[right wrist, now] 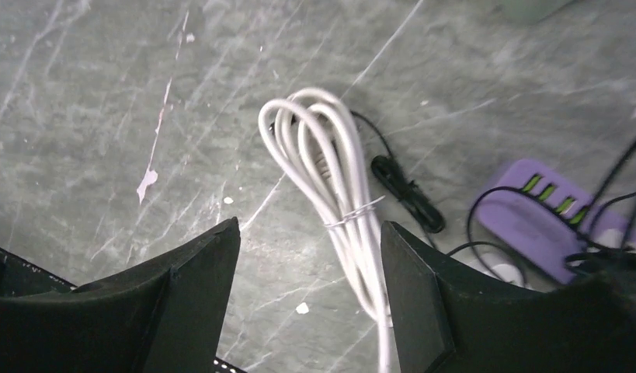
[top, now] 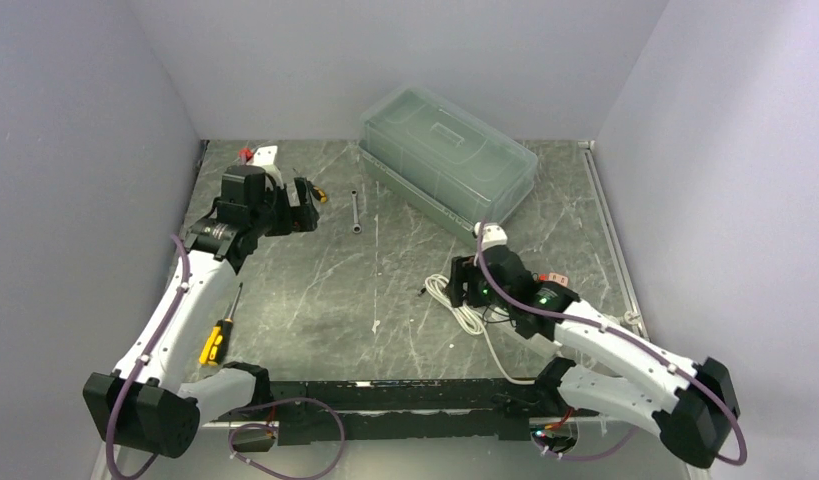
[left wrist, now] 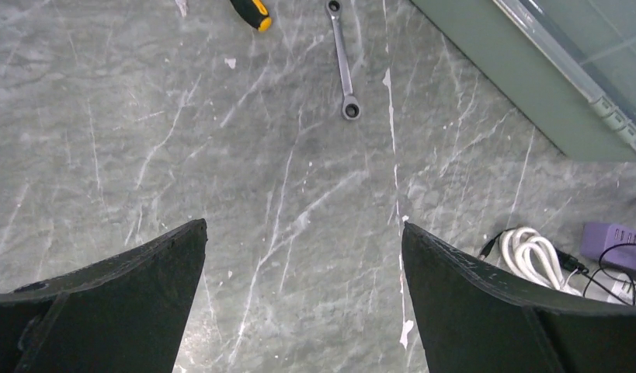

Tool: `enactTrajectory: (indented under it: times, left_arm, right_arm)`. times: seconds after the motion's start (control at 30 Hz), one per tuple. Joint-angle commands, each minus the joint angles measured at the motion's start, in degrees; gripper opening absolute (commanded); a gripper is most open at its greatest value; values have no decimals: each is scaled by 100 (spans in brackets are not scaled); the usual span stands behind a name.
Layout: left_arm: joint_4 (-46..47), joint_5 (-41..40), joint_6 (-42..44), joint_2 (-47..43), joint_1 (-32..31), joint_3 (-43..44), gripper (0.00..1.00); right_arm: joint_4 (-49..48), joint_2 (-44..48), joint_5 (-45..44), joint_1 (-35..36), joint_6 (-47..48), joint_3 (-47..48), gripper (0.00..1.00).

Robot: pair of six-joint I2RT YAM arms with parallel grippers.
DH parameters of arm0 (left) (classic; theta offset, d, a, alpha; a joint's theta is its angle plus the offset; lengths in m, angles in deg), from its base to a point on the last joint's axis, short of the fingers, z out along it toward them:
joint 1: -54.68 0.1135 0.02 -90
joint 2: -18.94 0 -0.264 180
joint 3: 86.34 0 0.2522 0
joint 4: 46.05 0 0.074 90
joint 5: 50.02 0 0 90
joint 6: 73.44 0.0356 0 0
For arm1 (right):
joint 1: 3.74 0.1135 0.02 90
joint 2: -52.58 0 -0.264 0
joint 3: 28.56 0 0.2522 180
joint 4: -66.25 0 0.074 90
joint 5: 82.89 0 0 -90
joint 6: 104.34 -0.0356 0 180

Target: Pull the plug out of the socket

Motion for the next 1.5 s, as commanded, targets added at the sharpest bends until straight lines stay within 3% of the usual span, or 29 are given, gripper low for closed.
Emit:
enactTrajectory:
  times: [0.0, 0.37, 0.7, 0.93, 1.03, 1.07, 1.27, 1.47]
  left_arm:
    - [270, -183, 51, -416, -49, -147, 100]
    - [286, -76, 23, -479, -58, -429, 100]
    - [292, -76, 5, -432, -58, -446, 100]
    - [277, -10, 18, -410, -58, -442, 100]
    - [244, -7, 1, -409, -58, -429, 100]
    - [236, -136, -3, -417, -58, -421, 100]
    - [245, -498, -54, -625, -58, -467, 100]
    - [254, -1092, -156, -811, -37, -514, 100]
  right_arm:
    - [-305, -629, -300, 307, -680, -41, 70]
    - [89, -1663, -483, 634, -1012, 134, 59]
    - [414, -1977, -970, 872, -1176, 156, 58]
    - [373, -2359, -867, 1135, -1175, 359, 38]
    - [232, -2531, -809, 1406, -1242, 510, 5]
    - [169, -2612, -784, 1509, -1290, 586, 0]
    - [-338, -3617, -708, 2131, -1642, 1493, 0]
    - [-1262, -5001, -716, 2544, -1330, 3319, 0]
